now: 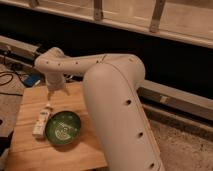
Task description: Place the bottle in the ceramic bowl
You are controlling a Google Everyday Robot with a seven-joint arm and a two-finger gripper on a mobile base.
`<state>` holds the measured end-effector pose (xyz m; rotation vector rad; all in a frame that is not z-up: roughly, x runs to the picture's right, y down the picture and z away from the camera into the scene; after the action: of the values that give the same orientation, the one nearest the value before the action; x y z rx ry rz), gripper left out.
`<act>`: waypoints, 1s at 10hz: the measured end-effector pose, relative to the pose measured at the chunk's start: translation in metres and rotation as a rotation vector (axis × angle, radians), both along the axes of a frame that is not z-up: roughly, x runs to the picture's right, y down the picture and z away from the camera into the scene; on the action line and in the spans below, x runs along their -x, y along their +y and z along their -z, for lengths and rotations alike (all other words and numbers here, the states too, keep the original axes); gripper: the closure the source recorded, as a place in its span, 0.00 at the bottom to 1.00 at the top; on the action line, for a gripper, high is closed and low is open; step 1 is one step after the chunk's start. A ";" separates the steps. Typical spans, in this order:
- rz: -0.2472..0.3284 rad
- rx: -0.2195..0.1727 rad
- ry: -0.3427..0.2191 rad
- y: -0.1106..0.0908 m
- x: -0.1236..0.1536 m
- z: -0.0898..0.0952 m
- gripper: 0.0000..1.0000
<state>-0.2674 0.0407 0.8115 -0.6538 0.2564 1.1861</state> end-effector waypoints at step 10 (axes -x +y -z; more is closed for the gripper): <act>0.017 0.041 -0.059 0.024 0.040 -0.003 0.35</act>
<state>-0.3078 0.0650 0.8147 -0.7196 0.2365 1.1461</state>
